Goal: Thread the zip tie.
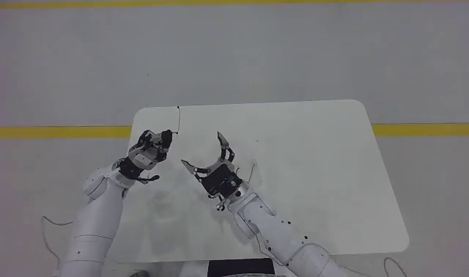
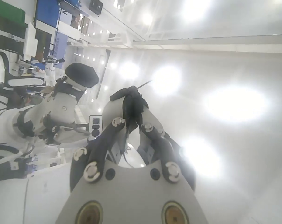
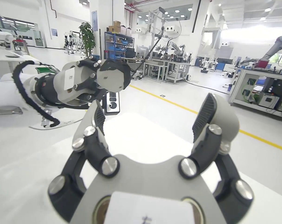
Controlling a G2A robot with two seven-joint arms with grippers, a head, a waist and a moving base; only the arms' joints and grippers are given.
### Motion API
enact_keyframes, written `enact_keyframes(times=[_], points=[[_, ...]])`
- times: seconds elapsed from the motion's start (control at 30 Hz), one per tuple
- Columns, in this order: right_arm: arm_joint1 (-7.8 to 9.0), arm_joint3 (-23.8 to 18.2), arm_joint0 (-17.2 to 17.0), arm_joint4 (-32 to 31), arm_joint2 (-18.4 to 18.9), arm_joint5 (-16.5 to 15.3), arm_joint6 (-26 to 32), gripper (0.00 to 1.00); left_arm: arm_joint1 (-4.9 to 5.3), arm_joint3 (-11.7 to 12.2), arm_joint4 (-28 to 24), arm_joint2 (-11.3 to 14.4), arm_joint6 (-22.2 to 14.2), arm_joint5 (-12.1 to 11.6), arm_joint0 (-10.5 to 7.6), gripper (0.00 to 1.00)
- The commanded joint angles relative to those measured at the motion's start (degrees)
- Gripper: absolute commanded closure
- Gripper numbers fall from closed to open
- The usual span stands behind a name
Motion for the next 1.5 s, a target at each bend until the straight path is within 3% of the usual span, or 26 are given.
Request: enact_keyframes(times=[0.0,0.13,0.2,0.33,0.53,0.73,0.97,1.0,1.03,1.07,1.3,1.37,1.47], points=[[-0.01,0.0,0.0,0.0,0.0,0.0,0.0,0.0,0.0,0.0,0.0,0.0,0.0,0.1,0.0,1.0],[-0.01,0.0,0.0,0.0,0.0,0.0,0.0,0.0,-0.11,0.0,-1.1,0.1,1.3,-0.2,0.07,1.0],[-0.02,-0.2,0.2,-0.4,-0.2,0.2,1.5,0.0,-0.35,0.2,-4.7,0.9,2.7,2.4,0.41,1.0],[0.11,0.8,2.0,-0.4,-2.5,5.3,3.6,0.0,-0.26,0.3,-9.9,1.3,4.2,8.8,1.02,1.0],[-0.12,0.5,1.7,0.2,-2.8,6.6,5.2,0.0,0.71,0.4,-11.7,2.9,4.5,8.8,1.44,1.0],[-0.15,0.0,1.5,0.2,-2.8,6.4,5.6,0.0,0.71,0.4,-11.7,2.9,4.5,8.8,1.44,1.0],[-1.25,-0.2,1.2,2.7,-2.6,8.2,5.2,0.0,0.71,0.4,-11.7,2.9,4.5,8.8,1.44,1.0],[-1.43,-0.1,1.3,2.9,-2.7,8.3,5.0,0.09,0.71,0.4,-11.7,2.9,4.5,8.8,1.44,1.0],[-1.65,0.2,1.5,2.9,-2.8,8.3,4.9,0.36,0.71,0.4,-11.7,2.9,4.5,8.8,1.44,1.0],[-1.8,0.4,1.7,2.9,-2.9,8.3,4.9,0.51,0.71,0.4,-11.7,2.9,4.5,8.8,1.44,1.0],[-2.99,1.5,2.5,4.5,-3.6,7.0,3.7,0.56,0.71,0.4,-11.7,2.9,4.5,8.8,1.44,1.0],[-3.33,1.9,2.6,4.5,-3.9,6.9,3.6,0.63,0.71,0.4,-11.7,2.9,4.5,8.8,1.44,1.0],[-3.78,2.5,2.9,4.4,-4.2,6.8,3.7,0.65,0.71,0.4,-11.7,2.9,4.5,8.8,1.44,1.0]])
